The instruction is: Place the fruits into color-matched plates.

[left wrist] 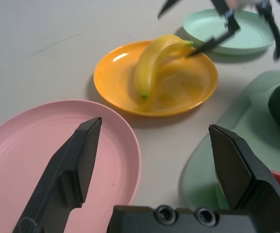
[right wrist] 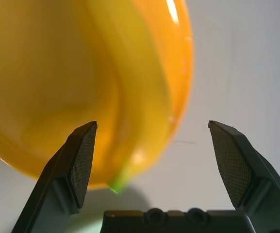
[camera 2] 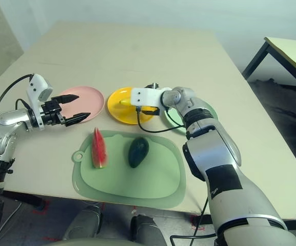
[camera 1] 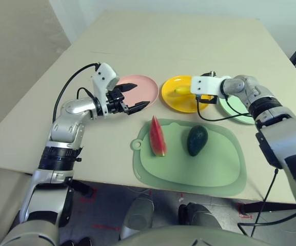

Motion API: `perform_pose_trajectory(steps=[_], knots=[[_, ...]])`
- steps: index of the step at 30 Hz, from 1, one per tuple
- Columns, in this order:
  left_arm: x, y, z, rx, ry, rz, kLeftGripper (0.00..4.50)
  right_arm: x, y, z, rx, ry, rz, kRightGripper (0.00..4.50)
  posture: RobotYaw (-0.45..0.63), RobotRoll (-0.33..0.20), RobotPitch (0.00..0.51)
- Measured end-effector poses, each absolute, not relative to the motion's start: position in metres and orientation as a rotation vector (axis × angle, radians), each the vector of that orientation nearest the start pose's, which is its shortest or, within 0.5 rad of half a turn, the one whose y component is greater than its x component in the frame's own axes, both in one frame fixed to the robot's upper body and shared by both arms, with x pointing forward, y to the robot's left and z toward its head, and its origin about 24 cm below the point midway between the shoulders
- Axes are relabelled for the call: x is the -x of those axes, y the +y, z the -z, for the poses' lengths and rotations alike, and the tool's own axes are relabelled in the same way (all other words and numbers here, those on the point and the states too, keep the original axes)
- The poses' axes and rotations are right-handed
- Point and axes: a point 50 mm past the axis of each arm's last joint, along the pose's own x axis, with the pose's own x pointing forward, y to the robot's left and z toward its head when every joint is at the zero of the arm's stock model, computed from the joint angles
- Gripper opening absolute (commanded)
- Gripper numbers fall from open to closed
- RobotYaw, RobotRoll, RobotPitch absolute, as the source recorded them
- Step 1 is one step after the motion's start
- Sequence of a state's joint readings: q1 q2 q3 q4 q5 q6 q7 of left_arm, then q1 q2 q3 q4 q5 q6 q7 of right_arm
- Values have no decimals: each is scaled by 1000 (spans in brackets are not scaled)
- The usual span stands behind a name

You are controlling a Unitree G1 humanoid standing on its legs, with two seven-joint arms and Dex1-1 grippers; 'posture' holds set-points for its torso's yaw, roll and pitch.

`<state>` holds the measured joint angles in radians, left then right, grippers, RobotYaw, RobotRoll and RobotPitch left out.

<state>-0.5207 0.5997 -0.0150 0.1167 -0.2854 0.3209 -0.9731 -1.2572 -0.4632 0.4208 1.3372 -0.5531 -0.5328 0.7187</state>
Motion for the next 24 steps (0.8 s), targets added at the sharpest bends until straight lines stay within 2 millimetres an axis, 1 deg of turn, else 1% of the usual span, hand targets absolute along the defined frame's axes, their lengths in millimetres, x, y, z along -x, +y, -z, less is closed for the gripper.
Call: perform_pose_trajectory(steps=[2,3,4,6,9,10,13,15,16,18,21,24], knots=[[-313,198,-162,-354,57,989,4500,-402,-163,-193,1405,88,-963,4463,252,0,62],[-312,200,-164,-371,51,1014,4500,-399,-164,-203,1447,61,-1007,4463,231,0,66],[-311,201,-166,-383,47,1039,4500,-396,-165,-209,1484,46,-1052,4463,219,0,69],[-306,206,-170,-402,42,1116,4500,-383,-173,-217,1567,48,-1205,4463,211,0,71],[-301,214,-173,-445,59,1202,4500,-362,-193,-210,1607,124,-1398,4463,201,0,74],[-300,216,-174,-460,67,1240,4500,-352,-201,-206,1611,162,-1462,4463,201,0,74],[-301,213,-181,-471,46,1323,4500,-330,-210,-204,1611,213,-1546,4463,201,0,74],[-301,210,-187,-482,26,1373,4500,-317,-206,-210,1617,203,-1576,4463,201,0,74],[-302,207,-189,-494,15,1399,4500,-310,-202,-213,1616,192,-1586,4463,164,0,81],[-301,205,-189,-512,17,1435,4500,-298,-191,-214,1597,166,-1612,4463,164,0,81],[-302,205,-186,-514,39,1449,4500,-290,-176,-206,1563,126,-1632,4463,157,0,81],[-302,204,-183,-514,49,1455,4500,-286,-168,-204,1544,97,-1622,4463,157,0,82]])
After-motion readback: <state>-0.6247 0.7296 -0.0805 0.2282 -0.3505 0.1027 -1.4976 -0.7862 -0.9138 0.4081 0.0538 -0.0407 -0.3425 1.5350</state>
